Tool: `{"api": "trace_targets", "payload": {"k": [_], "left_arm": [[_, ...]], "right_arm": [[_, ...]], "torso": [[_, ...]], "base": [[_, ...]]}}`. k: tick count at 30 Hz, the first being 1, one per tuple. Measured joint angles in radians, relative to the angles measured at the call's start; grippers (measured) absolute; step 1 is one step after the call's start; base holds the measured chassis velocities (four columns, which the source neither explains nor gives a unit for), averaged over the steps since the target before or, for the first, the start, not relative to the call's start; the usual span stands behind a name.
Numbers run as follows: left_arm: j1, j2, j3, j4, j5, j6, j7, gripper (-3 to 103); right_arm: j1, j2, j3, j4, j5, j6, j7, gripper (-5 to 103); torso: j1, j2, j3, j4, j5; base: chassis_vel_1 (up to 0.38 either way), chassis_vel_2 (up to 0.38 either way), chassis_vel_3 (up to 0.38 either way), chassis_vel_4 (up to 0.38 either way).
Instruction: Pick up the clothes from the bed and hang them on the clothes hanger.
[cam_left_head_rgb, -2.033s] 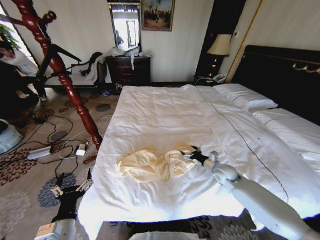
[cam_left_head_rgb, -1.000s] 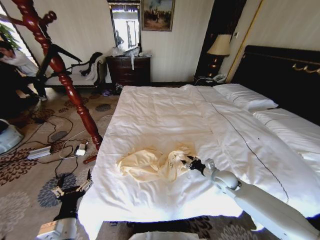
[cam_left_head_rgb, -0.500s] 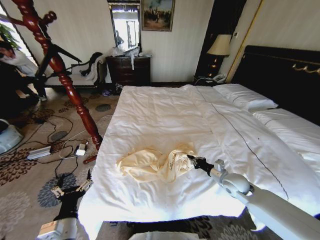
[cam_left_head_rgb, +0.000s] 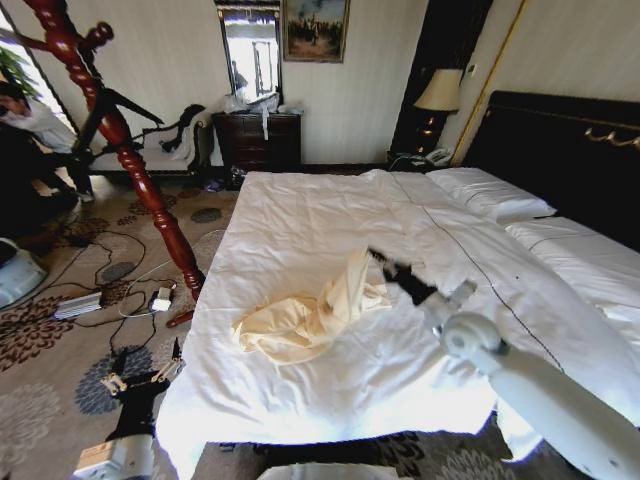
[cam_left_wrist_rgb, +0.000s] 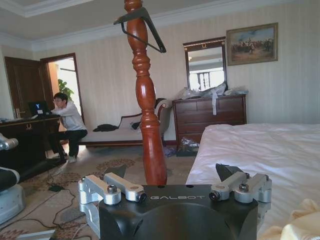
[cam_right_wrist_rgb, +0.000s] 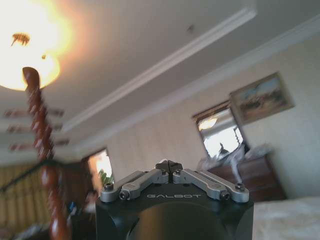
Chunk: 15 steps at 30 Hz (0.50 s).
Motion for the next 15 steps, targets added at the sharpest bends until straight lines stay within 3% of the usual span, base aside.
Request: {"api": "trace_targets", "payload": {"k": [1, 4, 5, 7, 10, 11, 13, 14, 15], "left_arm": [[0.000, 0.000, 0.000, 0.000, 0.000, 0.000, 0.000, 100], [0.001, 0.001, 0.000, -0.001, -0.001, 0.000, 0.000, 100], [0.001, 0.001, 0.000, -0.001, -0.001, 0.000, 0.000, 100], [0.001, 0.001, -0.001, -0.001, -0.001, 0.001, 0.000, 100], [0.001, 0.000, 0.003, 0.001, 0.005, 0.001, -0.001, 100], [0.001, 0.000, 0.003, 0.001, 0.005, 0.001, -0.001, 100], [0.002, -0.001, 0.008, 0.004, 0.012, 0.001, -0.001, 100], [0.002, -0.002, 0.011, 0.005, 0.016, 0.002, -0.001, 100], [0.002, -0.002, 0.011, 0.005, 0.016, 0.002, -0.001, 100]], "right_arm": [[0.000, 0.000, 0.000, 0.000, 0.000, 0.000, 0.000, 0], [-0.058, 0.014, 0.081, -0.001, -0.041, -0.058, 0.145, 0], [-0.058, 0.014, 0.081, -0.001, -0.041, -0.058, 0.145, 0], [-0.156, 0.007, 0.126, -0.034, -0.169, -0.141, 0.291, 0], [-0.300, 0.001, 0.185, -0.056, -0.262, -0.301, 0.512, 0], [-0.300, 0.001, 0.185, -0.056, -0.262, -0.301, 0.512, 0], [-0.375, 0.002, 0.210, -0.070, -0.280, -0.395, 0.650, -3], [-0.421, 0.009, 0.223, -0.088, -0.302, -0.426, 0.710, 1], [-0.421, 0.009, 0.223, -0.088, -0.302, -0.426, 0.710, 1]], "torso": [[0.000, 0.000, 0.000, 0.0000, 0.0000], [0.000, 0.000, 0.000, -0.0007, -0.0003], [0.000, 0.000, 0.000, -0.0007, -0.0003], [0.000, 0.000, 0.000, -0.0008, 0.0007], [0.000, 0.000, 0.000, -0.0011, 0.0007], [0.000, 0.000, 0.000, -0.0011, 0.0007], [0.000, 0.000, 0.000, -0.0011, 0.0004], [0.000, 0.000, 0.000, -0.0009, 0.0006], [0.000, 0.000, 0.000, -0.0009, 0.0006]], "base": [[0.000, 0.000, 0.000, 0.000], [0.000, 0.000, 0.000, 0.000], [0.000, 0.000, 0.000, 0.000], [0.000, 0.000, 0.000, 0.000], [0.000, 0.000, 0.000, 0.000], [0.000, 0.000, 0.000, 0.000], [0.000, 0.000, 0.000, 0.000], [0.000, 0.000, 0.000, 0.000], [0.000, 0.000, 0.000, 0.000]]}}
